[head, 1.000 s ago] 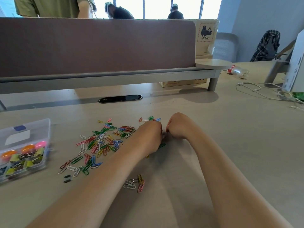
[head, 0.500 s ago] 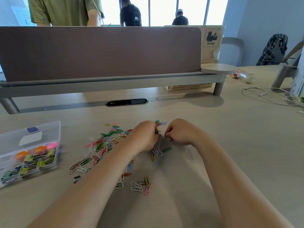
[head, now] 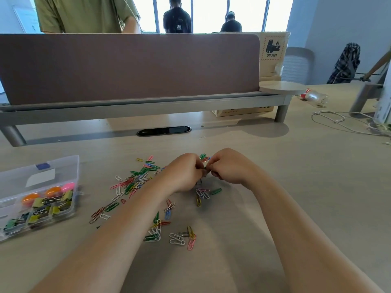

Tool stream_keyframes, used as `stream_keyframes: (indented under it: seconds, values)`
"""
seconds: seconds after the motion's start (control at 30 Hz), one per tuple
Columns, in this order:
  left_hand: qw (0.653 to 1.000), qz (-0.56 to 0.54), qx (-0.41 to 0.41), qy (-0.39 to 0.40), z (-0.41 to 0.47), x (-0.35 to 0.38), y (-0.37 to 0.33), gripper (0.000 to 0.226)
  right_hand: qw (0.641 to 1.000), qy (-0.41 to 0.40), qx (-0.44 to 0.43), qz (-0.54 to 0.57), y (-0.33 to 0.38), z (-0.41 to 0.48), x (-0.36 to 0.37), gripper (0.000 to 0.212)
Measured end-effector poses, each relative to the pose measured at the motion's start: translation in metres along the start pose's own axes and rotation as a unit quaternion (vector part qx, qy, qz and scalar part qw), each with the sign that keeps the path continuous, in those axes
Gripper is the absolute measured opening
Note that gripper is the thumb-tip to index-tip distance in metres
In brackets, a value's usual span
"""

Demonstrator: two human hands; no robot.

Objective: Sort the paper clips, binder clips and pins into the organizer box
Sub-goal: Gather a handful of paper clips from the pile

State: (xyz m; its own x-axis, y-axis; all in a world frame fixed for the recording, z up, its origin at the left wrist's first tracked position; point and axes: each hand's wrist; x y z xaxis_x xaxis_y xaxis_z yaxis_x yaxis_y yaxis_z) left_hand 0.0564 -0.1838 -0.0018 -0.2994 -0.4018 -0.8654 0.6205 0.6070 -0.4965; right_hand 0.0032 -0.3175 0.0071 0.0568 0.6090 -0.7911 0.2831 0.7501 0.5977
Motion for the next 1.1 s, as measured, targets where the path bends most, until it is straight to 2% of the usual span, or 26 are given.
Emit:
stream_keyframes:
  seconds: [0.13,0.23,0.3,0.4,0.5,0.63,0.73,0.83,0.9,0.97,1.03,1.1]
  values:
    - [1.000,-0.014,-0.004,-0.014,-0.003,-0.004,0.006,0.022,0.999,-0.021,-0.005,0.031,0.003,0.000,0.002,0.033]
    - [0.999,-0.042,-0.021,-0.027,-0.006,-0.012,0.017,0.026,0.999,-0.040,0.008,-0.010,0.003,0.005,0.007,0.021]
    - [0.989,-0.138,-0.050,-0.033,-0.008,-0.014,0.024,0.027,0.996,-0.041,0.015,-0.073,0.004,0.008,0.013,0.034]
    - [0.937,-0.332,-0.102,-0.029,-0.012,-0.017,0.030,0.021,0.991,-0.030,0.030,-0.127,0.012,0.007,0.023,0.042]
    - [0.887,-0.444,-0.124,-0.018,-0.018,-0.023,0.029,0.014,0.988,-0.031,0.052,-0.139,0.020,0.006,0.030,0.040]
    - [0.830,-0.541,-0.134,0.011,-0.025,-0.027,0.030,0.008,0.978,-0.042,0.071,-0.190,0.024,0.011,0.041,0.029]
    - [0.802,-0.578,-0.147,0.030,-0.026,-0.026,0.031,0.003,0.976,-0.038,0.061,-0.207,0.024,0.011,0.042,0.017]
    - [0.785,-0.595,-0.159,0.060,-0.028,-0.026,0.032,0.004,0.983,-0.027,0.066,-0.168,0.025,0.006,0.036,0.026]
    - [0.780,-0.599,-0.171,0.056,-0.029,-0.025,0.030,0.006,0.988,-0.030,0.063,-0.135,0.018,0.009,0.033,0.029]
    - [0.794,-0.580,-0.181,0.024,-0.030,-0.024,0.028,0.009,0.993,-0.032,0.067,-0.096,0.015,0.009,0.028,0.022]
    - [0.833,-0.522,-0.181,-0.026,-0.028,-0.019,0.027,0.012,0.996,-0.030,0.067,-0.041,0.014,0.011,0.027,0.023]
    - [0.887,-0.429,-0.160,-0.055,-0.024,-0.015,0.030,0.018,0.998,-0.014,0.066,-0.011,0.010,0.012,0.028,0.025]
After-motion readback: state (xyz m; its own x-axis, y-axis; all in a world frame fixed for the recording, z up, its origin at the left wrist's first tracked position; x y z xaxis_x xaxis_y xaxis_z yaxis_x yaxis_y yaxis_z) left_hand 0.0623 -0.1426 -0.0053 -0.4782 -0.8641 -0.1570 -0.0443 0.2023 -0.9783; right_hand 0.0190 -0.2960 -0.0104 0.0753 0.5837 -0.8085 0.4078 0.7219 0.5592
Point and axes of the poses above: each hand's wrist, its own z-axis towards the middle knuckle, its own x-axis out of the palm, y = z × x, and after that the axes turned 5 degrees about x, right-handed
